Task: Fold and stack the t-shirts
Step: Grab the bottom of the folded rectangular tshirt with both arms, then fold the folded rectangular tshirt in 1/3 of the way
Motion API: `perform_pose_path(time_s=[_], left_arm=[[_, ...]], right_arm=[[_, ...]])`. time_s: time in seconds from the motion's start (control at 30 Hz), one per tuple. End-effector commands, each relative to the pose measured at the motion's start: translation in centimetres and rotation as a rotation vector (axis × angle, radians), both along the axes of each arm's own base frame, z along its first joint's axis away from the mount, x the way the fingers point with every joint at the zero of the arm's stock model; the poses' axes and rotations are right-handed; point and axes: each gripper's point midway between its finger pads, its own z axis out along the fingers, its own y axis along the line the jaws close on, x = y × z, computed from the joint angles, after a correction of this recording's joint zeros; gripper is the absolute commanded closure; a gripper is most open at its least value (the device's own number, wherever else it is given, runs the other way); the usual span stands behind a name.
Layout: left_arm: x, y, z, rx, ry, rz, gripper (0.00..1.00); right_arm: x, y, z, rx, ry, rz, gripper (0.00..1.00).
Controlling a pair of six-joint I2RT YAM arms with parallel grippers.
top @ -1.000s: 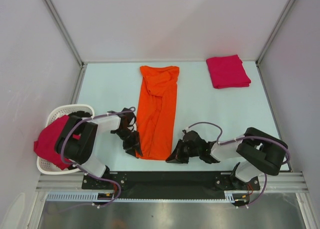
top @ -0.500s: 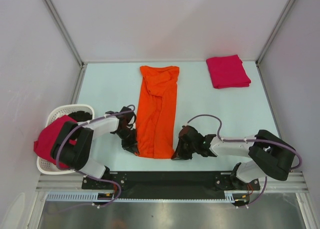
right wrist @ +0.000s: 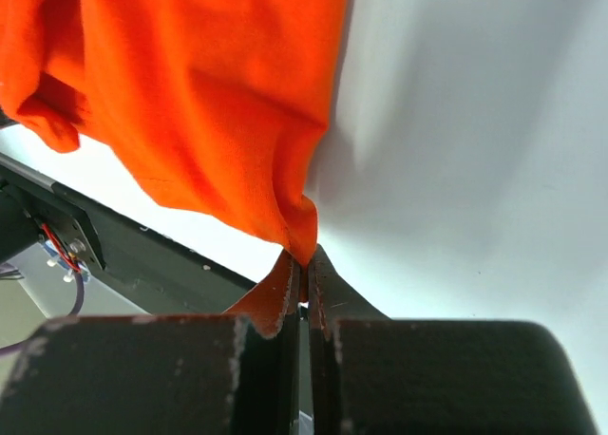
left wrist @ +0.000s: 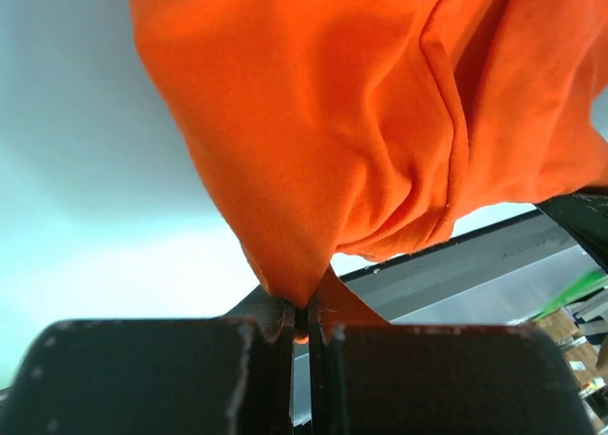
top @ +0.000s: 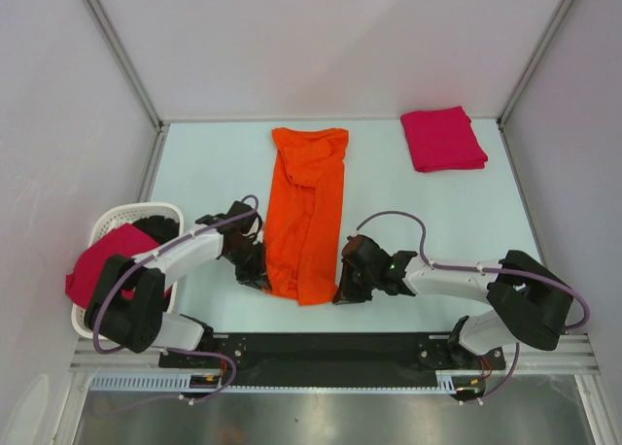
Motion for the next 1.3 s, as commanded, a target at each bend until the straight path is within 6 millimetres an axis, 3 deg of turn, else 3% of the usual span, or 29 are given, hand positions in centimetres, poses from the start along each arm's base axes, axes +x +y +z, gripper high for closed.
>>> perform_pose_path(time_s=[0.0,0.33,0.5,0.67,1.0,1.27], left_arm=[[0.6,-1.0,1.8,-0.062,-0.060,-0.051,1.00],[1.4,-1.8,3.7,-0.105,-0.101,-0.077,1.00],[3.7,-2.6,5.3,-0.121,-0.174,-0.069,1.00],[5.2,-3.5,5.3,-0.128,-0.170,-0.072,1.00],[9.5,-4.9,6.0,-0.121,-0.212,-0.065,1.00],[12.9,-4.8,6.1,-0.076,-0.230,-0.035,1.00]], right_arm=[[1.0,1.0,1.4,0.018,-0.042,0.028,1.00],[3.4,2.1,4.2,0.070,-0.114,0.035,1.00],[5.0,2.5,5.3,0.085,-0.142,0.036,1.00],[6.5,2.9,6.4,0.103,-0.185,0.038,1.00],[11.4,3.3,7.1,0.088,-0.224,0.044,1.00],[16.1,3.0,8.6,0.087,-0.265,0.052,1.00]])
